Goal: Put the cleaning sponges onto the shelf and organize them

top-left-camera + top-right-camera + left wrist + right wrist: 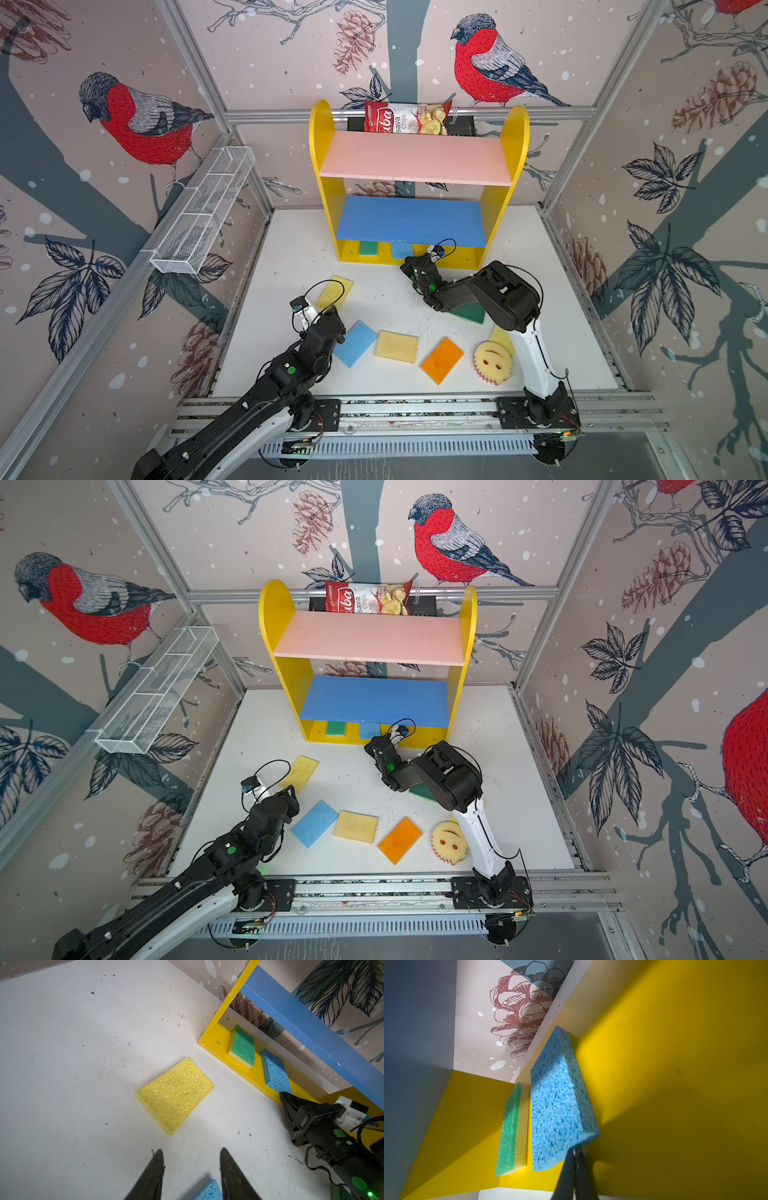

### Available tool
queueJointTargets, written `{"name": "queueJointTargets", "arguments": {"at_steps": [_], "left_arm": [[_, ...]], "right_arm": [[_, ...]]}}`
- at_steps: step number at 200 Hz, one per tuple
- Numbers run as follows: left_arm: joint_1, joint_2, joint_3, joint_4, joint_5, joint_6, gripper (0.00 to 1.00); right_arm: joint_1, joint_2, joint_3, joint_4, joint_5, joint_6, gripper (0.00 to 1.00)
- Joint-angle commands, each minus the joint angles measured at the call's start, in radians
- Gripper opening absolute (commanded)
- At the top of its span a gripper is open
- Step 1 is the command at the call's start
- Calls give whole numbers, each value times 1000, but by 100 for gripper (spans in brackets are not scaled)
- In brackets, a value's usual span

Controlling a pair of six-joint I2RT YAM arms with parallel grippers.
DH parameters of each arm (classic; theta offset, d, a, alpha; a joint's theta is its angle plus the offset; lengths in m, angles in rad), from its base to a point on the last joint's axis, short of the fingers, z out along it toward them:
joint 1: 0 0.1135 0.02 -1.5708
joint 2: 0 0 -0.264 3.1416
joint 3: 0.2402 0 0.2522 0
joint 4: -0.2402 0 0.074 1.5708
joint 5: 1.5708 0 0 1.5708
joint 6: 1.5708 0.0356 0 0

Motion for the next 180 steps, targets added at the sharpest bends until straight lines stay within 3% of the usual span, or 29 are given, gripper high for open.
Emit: {"name": "queueJointTargets", "arguments": {"at_steps": [1, 108, 180], "left_arm": [[3, 10, 3, 21, -10, -1, 44], [3, 10, 6, 16, -6, 3, 44], [3, 7, 9, 16, -4, 2, 44]], "right_arm": [[3, 13, -11, -134, -2, -8, 0], [49, 70, 97, -182, -33, -28, 0], [50, 66, 73, -176, -38, -24, 0]]}}
